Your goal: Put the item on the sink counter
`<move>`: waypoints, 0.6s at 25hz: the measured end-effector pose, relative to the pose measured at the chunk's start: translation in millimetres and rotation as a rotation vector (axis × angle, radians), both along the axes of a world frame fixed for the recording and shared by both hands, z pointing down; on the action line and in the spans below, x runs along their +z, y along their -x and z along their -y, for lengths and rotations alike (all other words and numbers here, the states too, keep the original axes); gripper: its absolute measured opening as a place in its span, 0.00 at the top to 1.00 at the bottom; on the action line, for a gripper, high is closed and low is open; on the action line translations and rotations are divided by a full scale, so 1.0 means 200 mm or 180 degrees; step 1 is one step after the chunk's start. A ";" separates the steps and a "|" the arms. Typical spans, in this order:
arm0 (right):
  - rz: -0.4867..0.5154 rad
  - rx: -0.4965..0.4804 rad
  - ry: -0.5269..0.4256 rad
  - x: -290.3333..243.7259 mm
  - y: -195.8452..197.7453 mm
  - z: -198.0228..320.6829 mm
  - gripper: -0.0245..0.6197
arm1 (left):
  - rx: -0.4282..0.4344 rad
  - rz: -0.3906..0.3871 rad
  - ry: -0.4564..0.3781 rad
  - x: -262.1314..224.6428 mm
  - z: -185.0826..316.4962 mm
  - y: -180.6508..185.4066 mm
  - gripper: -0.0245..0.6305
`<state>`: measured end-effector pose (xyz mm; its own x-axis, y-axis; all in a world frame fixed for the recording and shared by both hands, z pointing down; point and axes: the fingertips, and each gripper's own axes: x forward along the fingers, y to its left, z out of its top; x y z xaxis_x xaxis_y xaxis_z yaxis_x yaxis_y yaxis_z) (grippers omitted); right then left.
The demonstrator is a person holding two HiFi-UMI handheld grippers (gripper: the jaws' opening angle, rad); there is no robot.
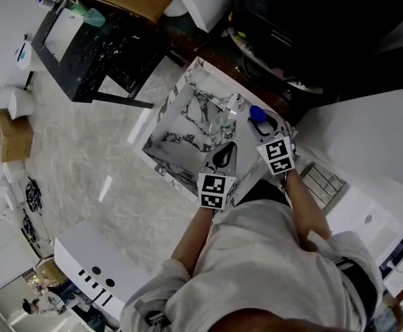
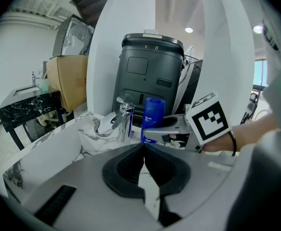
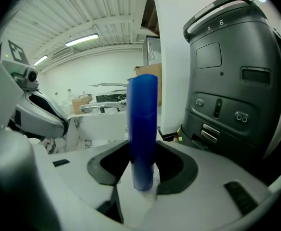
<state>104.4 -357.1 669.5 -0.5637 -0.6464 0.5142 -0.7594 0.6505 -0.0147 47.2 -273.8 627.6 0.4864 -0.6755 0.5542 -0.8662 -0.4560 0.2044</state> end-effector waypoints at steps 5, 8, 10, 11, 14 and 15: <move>-0.0011 -0.0019 0.0016 0.01 0.00 -0.01 0.72 | 0.0006 -0.0008 -0.0002 0.00 -0.01 0.00 0.95; -0.0015 -0.0031 0.0011 0.02 0.00 -0.03 0.72 | 0.0024 -0.0012 -0.0005 0.01 -0.01 -0.01 0.95; -0.0009 -0.0023 0.0016 0.02 0.00 -0.03 0.72 | 0.0031 -0.0014 -0.0012 0.00 -0.01 -0.02 0.95; -0.0005 -0.0018 0.0019 0.02 -0.01 -0.03 0.72 | 0.0030 -0.0015 -0.0017 0.00 -0.02 -0.02 0.95; -0.0011 -0.0019 0.0022 0.01 -0.01 -0.03 0.72 | 0.0019 -0.0017 -0.0021 -0.01 -0.02 -0.01 0.95; -0.0014 -0.0020 0.0021 0.02 -0.01 -0.03 0.72 | 0.0014 -0.0018 -0.0022 -0.01 -0.02 -0.01 0.95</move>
<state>105.5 -351.4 672.6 -0.5653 -0.6395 0.5210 -0.7554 0.6550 -0.0157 48.7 -269.5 625.4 0.4925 -0.6770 0.5468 -0.8630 -0.4613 0.2062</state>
